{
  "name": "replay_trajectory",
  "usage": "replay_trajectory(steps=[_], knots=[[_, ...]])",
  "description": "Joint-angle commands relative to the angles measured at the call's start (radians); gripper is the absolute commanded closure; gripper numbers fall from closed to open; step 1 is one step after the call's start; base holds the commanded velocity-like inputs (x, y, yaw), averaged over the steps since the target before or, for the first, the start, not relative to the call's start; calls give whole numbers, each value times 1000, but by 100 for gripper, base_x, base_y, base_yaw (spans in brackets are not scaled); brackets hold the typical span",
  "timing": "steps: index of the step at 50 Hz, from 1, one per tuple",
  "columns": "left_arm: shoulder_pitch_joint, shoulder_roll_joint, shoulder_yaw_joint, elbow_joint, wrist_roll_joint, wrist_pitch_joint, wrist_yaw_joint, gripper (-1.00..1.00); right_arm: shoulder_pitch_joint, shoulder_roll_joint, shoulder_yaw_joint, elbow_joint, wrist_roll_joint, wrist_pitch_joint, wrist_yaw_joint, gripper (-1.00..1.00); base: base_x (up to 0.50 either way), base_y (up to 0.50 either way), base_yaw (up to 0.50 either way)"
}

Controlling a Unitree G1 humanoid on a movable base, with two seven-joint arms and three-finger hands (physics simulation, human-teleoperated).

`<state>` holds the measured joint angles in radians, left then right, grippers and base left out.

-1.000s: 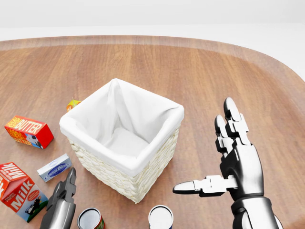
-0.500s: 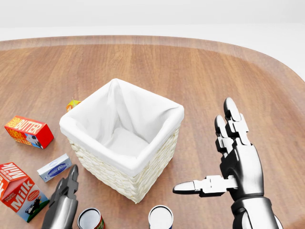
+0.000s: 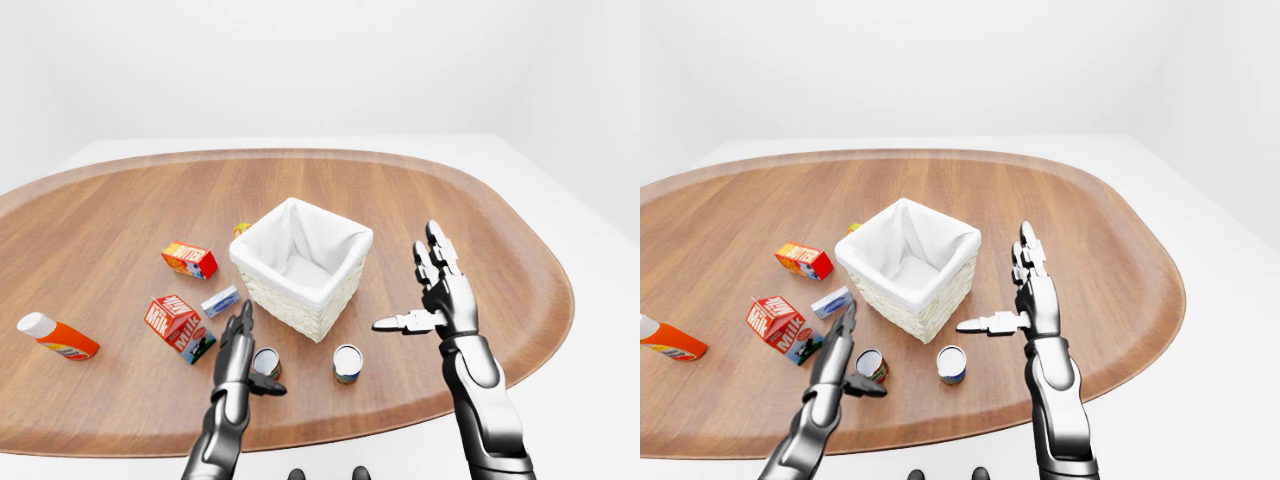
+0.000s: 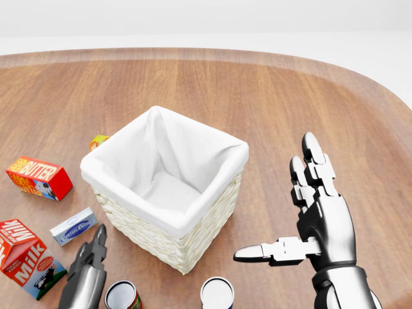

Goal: Pick up the tomato sauce, and put it in the basket.

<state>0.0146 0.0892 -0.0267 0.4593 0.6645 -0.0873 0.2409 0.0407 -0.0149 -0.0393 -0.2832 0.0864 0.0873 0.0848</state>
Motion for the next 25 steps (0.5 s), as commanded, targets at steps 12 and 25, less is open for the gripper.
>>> replay_trajectory(steps=[12,25], knots=[[-18,2,0,31,-1,0,5,-100,-4,0,-1,4,1,0,-1,-100,0,0,0],[-20,2,-3,30,3,0,3,-100,-3,0,-2,8,2,0,0,-100,0,0,0]])
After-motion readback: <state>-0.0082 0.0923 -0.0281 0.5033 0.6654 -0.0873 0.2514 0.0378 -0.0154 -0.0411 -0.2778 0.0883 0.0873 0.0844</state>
